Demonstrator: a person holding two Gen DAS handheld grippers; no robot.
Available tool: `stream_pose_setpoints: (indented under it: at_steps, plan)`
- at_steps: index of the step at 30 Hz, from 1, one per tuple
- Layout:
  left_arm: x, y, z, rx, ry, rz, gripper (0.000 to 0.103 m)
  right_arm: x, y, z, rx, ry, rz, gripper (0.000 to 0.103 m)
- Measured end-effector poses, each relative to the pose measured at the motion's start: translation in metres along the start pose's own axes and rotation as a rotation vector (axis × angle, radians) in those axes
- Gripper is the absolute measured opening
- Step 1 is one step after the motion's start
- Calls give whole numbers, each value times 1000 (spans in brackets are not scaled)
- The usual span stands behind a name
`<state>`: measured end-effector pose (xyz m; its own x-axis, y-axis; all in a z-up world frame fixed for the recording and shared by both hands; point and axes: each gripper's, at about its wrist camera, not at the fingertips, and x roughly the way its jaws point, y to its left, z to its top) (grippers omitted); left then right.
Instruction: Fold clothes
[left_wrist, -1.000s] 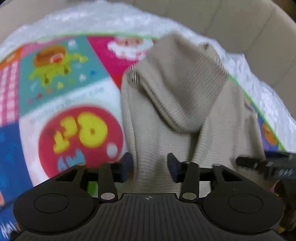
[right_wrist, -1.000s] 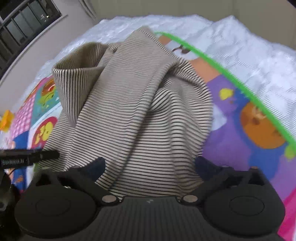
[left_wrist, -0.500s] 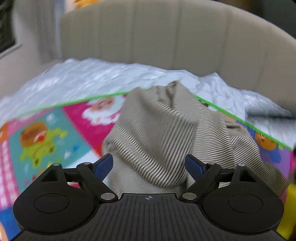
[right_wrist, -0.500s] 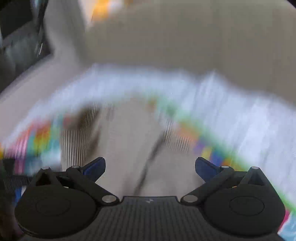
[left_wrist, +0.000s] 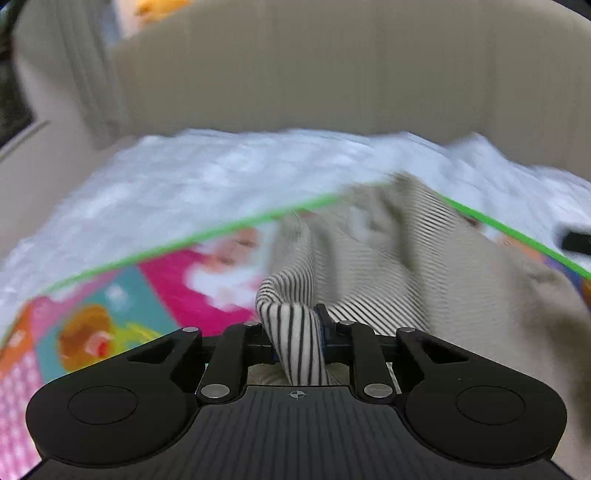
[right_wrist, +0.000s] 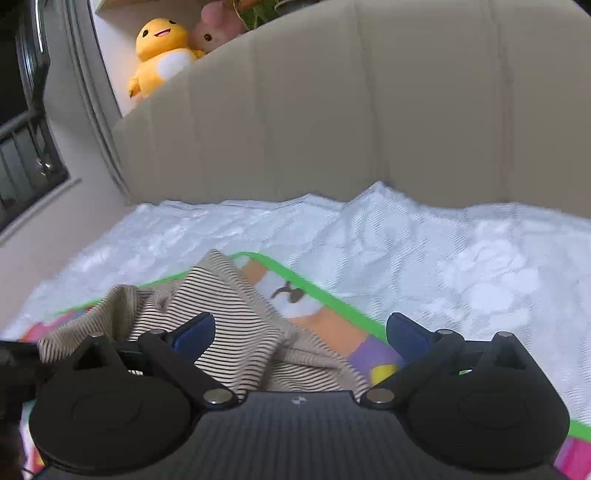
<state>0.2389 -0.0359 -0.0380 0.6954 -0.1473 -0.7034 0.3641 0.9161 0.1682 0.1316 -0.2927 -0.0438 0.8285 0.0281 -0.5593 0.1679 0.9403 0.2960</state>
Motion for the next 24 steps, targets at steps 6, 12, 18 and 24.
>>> stream_pose_setpoints:
  at_steps: [6, 12, 18, 24]
  plan:
    - [22, 60, 15, -41, -8, 198, 19, 10, 21, -11, -74, 95, 91, 80]
    - [42, 115, -6, -166, 56, 353, 26, 28, 36, -31, -187, 199, 119, 77]
    - [-8, 125, -33, -452, -6, 217, 43, 38, 45, -48, -307, 228, 76, 77]
    - [-46, 90, -44, -589, -27, 41, 63, 16, 49, -34, -360, 201, 83, 68]
